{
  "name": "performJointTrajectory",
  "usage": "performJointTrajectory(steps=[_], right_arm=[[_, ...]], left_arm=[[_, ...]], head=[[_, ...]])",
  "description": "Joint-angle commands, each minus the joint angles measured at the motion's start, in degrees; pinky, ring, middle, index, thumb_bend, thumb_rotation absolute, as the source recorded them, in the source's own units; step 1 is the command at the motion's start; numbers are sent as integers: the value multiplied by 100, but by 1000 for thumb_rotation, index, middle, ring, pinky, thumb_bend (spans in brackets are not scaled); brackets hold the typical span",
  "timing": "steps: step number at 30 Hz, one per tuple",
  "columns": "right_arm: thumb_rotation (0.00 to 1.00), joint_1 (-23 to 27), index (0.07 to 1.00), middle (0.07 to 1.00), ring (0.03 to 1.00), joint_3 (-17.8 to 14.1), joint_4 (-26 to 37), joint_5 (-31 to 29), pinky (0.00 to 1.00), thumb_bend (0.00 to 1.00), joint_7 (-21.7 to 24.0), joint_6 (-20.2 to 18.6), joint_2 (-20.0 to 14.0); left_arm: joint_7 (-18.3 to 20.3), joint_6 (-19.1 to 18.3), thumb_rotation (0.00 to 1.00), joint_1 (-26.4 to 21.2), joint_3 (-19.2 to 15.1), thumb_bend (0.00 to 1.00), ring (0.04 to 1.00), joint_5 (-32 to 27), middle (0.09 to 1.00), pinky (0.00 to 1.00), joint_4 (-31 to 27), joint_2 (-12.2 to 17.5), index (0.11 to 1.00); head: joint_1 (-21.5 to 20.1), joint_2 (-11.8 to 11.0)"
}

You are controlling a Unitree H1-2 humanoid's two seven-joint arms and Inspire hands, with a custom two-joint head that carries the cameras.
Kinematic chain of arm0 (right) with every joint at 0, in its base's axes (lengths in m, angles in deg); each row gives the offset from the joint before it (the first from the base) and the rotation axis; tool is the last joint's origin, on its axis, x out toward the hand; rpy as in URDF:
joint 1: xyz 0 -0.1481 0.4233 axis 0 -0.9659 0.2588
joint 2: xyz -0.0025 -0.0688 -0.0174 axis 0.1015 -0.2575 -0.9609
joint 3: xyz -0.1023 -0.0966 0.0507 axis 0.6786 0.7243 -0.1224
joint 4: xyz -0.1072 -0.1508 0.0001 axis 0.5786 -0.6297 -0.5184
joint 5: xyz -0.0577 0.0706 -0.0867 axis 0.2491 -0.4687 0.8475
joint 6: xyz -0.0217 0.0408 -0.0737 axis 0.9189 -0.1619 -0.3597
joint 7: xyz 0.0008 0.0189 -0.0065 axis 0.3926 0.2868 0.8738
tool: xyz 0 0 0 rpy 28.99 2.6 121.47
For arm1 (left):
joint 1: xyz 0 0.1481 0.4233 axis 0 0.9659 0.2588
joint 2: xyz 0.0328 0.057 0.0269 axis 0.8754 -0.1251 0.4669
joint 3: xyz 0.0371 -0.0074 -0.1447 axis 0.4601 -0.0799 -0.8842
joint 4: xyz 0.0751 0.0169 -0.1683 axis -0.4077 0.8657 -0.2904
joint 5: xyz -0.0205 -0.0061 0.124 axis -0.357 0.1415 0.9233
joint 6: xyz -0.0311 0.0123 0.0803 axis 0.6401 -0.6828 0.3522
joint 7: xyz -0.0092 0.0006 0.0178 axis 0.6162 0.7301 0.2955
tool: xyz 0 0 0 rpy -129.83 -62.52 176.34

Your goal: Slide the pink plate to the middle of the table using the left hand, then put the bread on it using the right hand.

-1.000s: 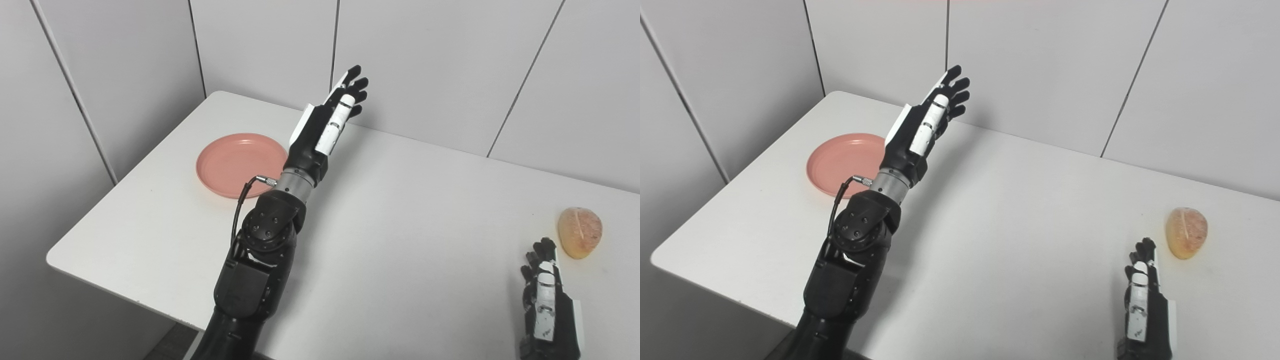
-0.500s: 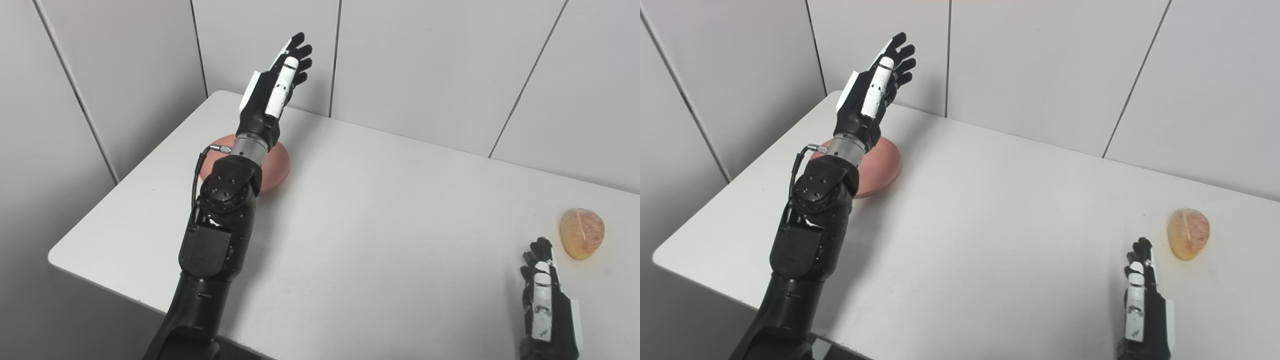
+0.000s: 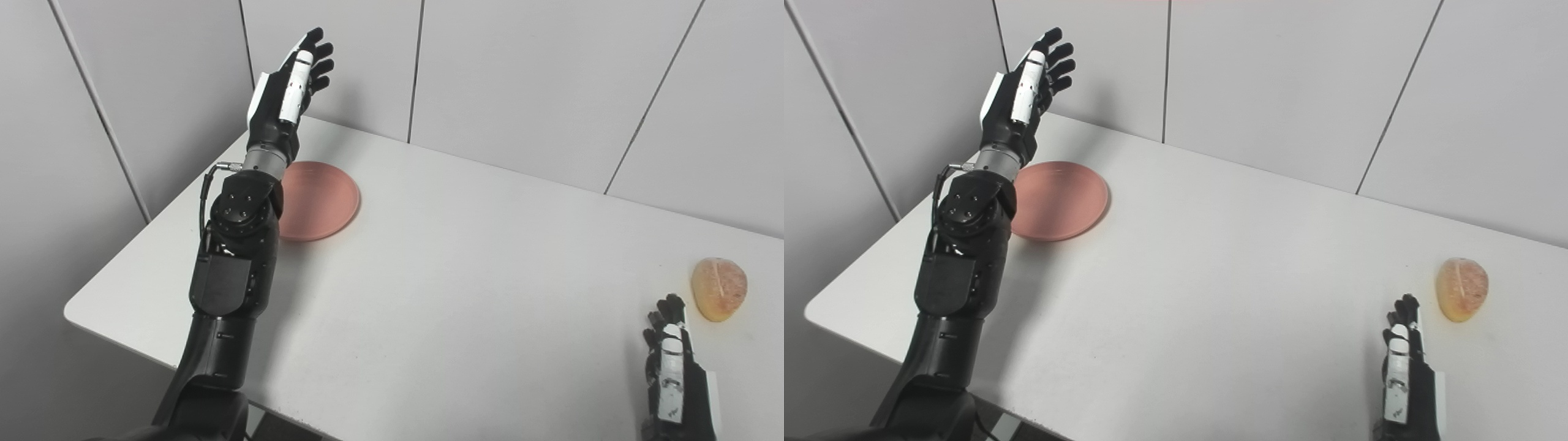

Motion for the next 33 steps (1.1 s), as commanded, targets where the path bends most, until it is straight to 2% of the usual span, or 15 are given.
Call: performJointTrajectory(steps=[1, 4, 8, 12, 16, 24, 29, 33], right_arm=[[1000, -7, 981, 981, 984, -11, 120, 22, 1000, 98, 15, -2, -30], [1000, -9, 982, 983, 982, -4, 151, 72, 1000, 86, -4, -37, -41], [1000, -23, 981, 981, 979, 1, 173, 117, 1000, 88, -15, -28, -35], [1000, -24, 985, 986, 987, -29, 196, 12, 1000, 82, 20, -90, -7], [1000, -11, 981, 981, 983, -44, 141, -9, 1000, 86, 8, 6, -5], [1000, -22, 988, 986, 988, -17, 206, -5, 1000, 91, 42, -82, -49], [1000, -17, 986, 983, 986, -22, 203, 5, 1000, 93, 30, -82, -45], [1000, 6, 982, 981, 983, -33, 132, 29, 1000, 86, 12, 11, -44]], left_arm=[[-105, 109, 1000, -371, -104, 369, 876, -71, 883, 887, 43, 194, 882], [-145, 101, 1000, -398, -292, 368, 875, -205, 872, 863, 226, 268, 875], [-84, 268, 1000, -419, -495, 376, 883, -484, 877, 869, 620, 394, 877], [-74, 241, 1000, -441, -668, 368, 856, -729, 853, 832, 926, 479, 850], [-25, 286, 1000, -410, -704, 365, 857, -801, 853, 832, 1209, 609, 844], [29, 356, 1000, -368, -735, 372, 875, -941, 872, 849, 1620, 774, 855], [35, 443, 1000, -351, -784, 363, 835, -1024, 830, 816, 1846, 847, 826], [74, 493, 1000, -296, -823, 367, 847, -1081, 841, 831, 1993, 909, 828]], head=[[-2, 7], [-6, 2], [-1, -5], [1, 3], [8, 7], [24, 16], [24, 16], [24, 16]])
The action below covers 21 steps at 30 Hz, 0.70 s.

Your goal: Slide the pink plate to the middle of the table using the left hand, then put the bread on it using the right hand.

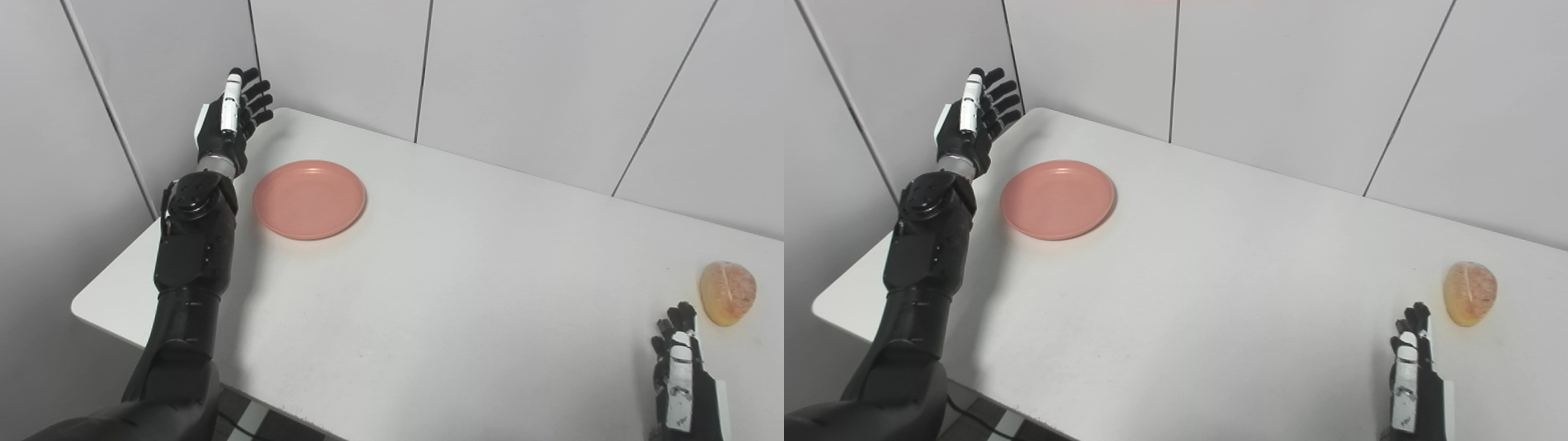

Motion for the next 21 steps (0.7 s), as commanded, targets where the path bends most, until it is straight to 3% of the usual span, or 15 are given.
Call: performJointTrajectory(steps=[1, 21], right_arm=[[1000, 62, 982, 981, 982, -9, 67, 38, 1000, 81, 6, 86, -30], [1000, 13, 978, 980, 979, -5, 221, 84, 1000, 81, -17, -55, -42]], left_arm=[[58, 245, 1000, -168, -36, 367, 850, -40, 846, 836, -33, 233, 831], [11, 264, 1000, -77, -151, 359, 856, -138, 859, 857, 480, 304, 855]], head=[[5, 27], [27, 98]])
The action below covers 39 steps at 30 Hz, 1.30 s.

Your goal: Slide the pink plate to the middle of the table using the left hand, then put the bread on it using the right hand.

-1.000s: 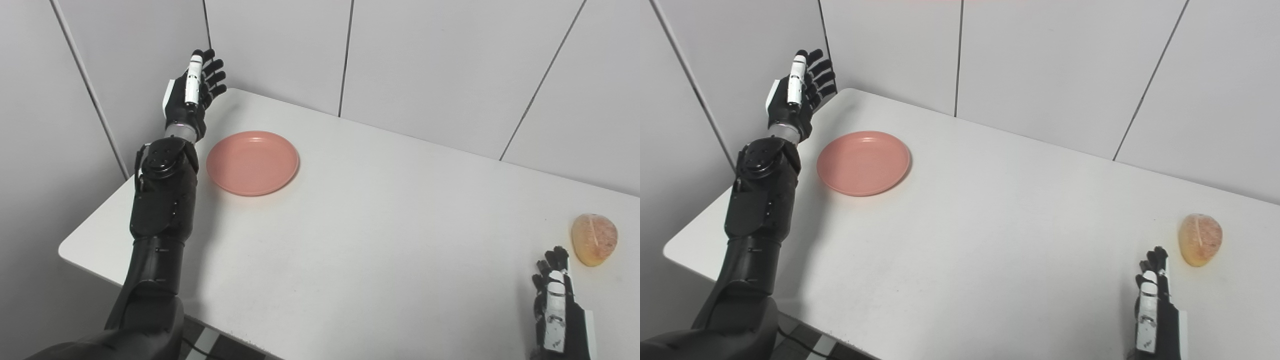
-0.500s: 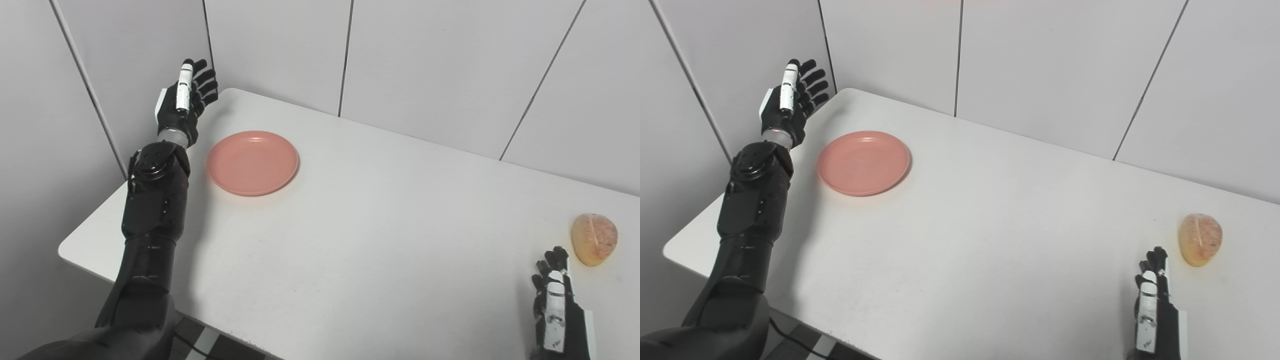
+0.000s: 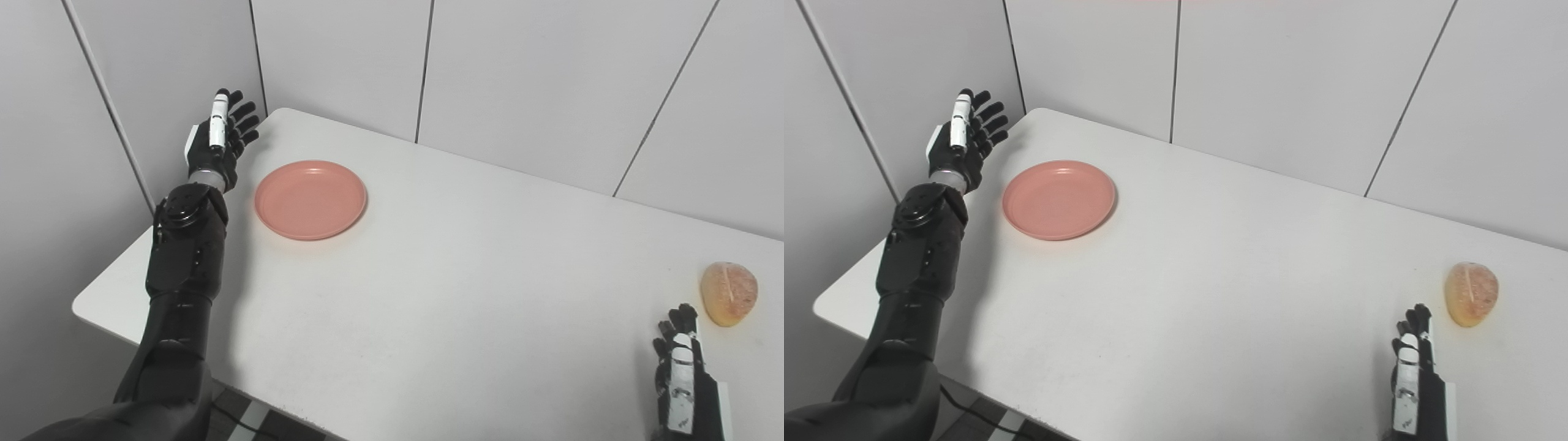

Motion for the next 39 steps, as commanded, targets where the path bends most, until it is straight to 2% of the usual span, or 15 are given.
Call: performJointTrajectory(steps=[1, 10, 21, 32, 39], right_arm=[[1000, 43, 979, 981, 980, -9, 190, 62, 1000, 82, -13, -37, -26], [1000, 34, 976, 976, 977, -33, 234, 63, 1000, 88, -27, -94, 0], [1000, 0, 967, 970, 969, -47, 320, 65, 1000, 82, -22, -102, 4], [1000, 3, 975, 977, 978, -63, 400, 27, 1000, 88, -18, -259, 22], [1000, 15, 971, 975, 976, -64, 343, 34, 1000, 83, 5, -139, -10]], left_arm=[[15, 268, 1000, -138, 44, 359, 858, 52, 860, 860, -44, 218, 852], [25, 221, 1000, -106, 65, 356, 868, -31, 869, 839, 14, 161, 857], [-11, 352, 1000, -51, 73, 344, 863, 26, 864, 838, 234, 140, 853], [-108, 312, 1000, -109, 123, 356, 857, 34, 856, 827, 802, 170, 859], [-96, 425, 1000, -109, 155, 346, 863, 40, 855, 863, 1062, 140, 856]], head=[[-8, 2], [2, 34], [14, 98], [23, 140], [22, 144]])
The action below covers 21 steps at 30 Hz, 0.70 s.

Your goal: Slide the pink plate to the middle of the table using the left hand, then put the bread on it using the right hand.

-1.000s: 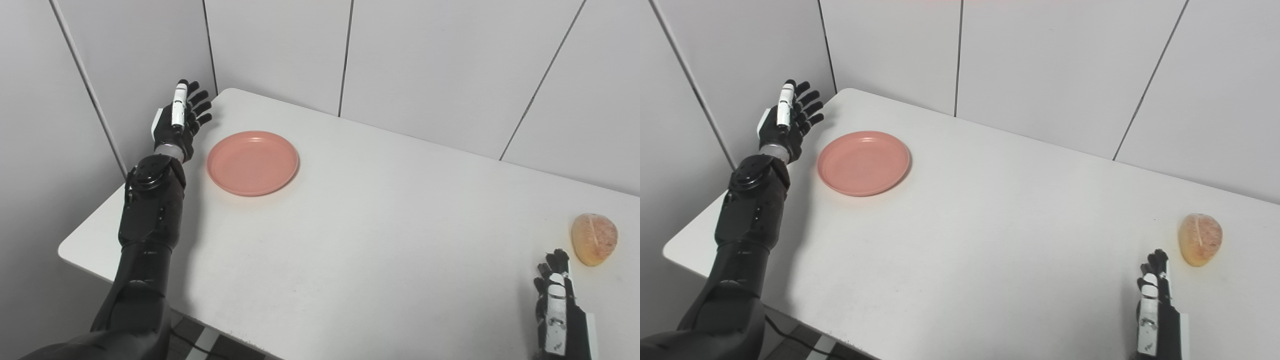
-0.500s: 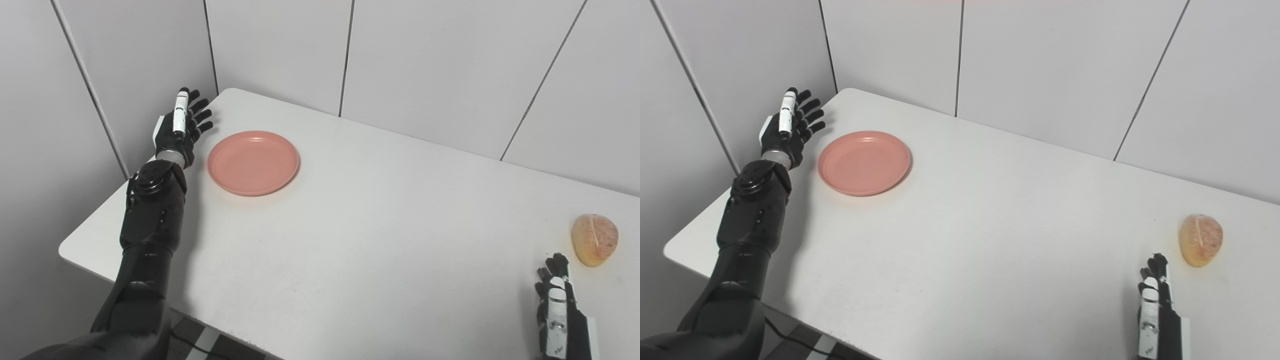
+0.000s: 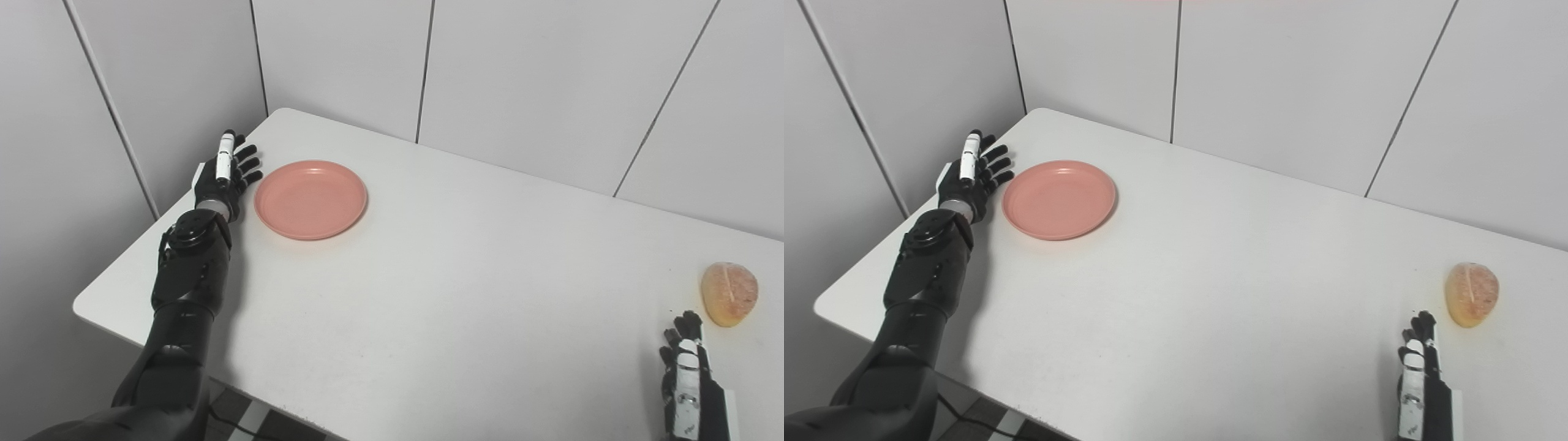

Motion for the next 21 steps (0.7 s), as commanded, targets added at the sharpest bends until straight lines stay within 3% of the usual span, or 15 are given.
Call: performJointTrajectory(steps=[1, 13, 21], right_arm=[[1000, 115, 971, 975, 976, -21, 147, -36, 1000, 83, 12, 107, -14], [1000, 112, 966, 972, 971, -11, 187, -40, 1000, 90, 6, 52, 14], [1000, 122, 965, 970, 969, 9, 193, -47, 1000, 85, 8, 45, 39]], left_arm=[[19, 179, 1000, -212, 36, 345, 861, 6, 853, 864, 43, 143, 854], [288, 316, 1000, -229, 146, 351, 886, -132, 883, 878, 413, 84, 878], [364, 374, 1000, -232, 400, 333, 865, -106, 872, 851, 468, -21, 864]], head=[[-4, 3], [-49, 2], [-84, 14]])
